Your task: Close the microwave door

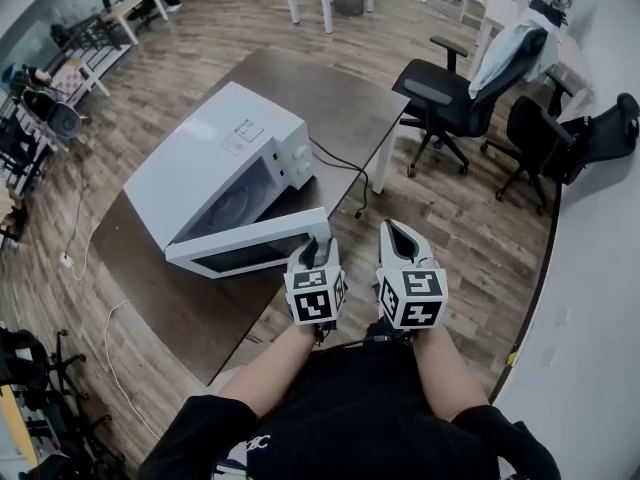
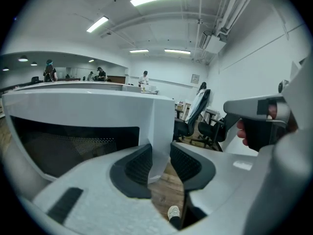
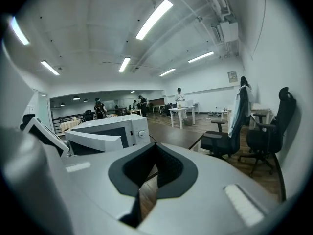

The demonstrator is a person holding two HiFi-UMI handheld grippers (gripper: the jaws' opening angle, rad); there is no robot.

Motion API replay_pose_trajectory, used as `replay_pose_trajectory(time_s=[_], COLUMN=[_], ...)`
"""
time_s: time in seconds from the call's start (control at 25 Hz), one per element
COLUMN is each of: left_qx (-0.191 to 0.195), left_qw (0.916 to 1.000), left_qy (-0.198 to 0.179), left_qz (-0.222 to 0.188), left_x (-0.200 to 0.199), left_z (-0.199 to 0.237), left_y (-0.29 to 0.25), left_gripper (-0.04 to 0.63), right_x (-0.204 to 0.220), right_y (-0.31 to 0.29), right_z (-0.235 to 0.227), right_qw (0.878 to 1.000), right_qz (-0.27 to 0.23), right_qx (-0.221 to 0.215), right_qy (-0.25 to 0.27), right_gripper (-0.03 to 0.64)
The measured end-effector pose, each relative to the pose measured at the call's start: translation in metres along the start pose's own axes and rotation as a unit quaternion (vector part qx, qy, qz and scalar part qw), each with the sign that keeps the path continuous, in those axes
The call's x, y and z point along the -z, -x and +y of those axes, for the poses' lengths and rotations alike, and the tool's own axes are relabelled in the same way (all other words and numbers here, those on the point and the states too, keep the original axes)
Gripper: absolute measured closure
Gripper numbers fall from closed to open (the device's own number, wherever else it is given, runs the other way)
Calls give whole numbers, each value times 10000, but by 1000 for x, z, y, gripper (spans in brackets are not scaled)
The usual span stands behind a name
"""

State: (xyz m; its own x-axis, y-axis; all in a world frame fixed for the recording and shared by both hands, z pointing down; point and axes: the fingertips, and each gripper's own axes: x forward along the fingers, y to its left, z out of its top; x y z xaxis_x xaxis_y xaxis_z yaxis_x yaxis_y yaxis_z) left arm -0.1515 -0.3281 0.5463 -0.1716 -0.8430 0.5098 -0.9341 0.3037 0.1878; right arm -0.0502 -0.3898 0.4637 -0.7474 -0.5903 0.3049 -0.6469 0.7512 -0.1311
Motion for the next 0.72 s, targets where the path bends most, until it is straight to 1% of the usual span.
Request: replay_pose_trajectory(time_s=[0.32,0.48,0.72], left_qx=[-512,-812,-1214], left_qw=[9983,9956,9903], left_qy=[285,439,646], left_qz=[-73,-135,-194], left_x=[-20,-30,-45], left_z=[14,24,40], left_y=[-26,-41,-62], left_gripper=[466,466,466], right_x=[-20,-29,-37], right_y=[-50,-73,-100], right_z=[-5,-10,-25], right_qw=[9970,9937,9891], right_qz=[140,177,241], right_qx=[-732,-1063,-1398], right_qy=[206,306,382], right_gripper=[607,607,607])
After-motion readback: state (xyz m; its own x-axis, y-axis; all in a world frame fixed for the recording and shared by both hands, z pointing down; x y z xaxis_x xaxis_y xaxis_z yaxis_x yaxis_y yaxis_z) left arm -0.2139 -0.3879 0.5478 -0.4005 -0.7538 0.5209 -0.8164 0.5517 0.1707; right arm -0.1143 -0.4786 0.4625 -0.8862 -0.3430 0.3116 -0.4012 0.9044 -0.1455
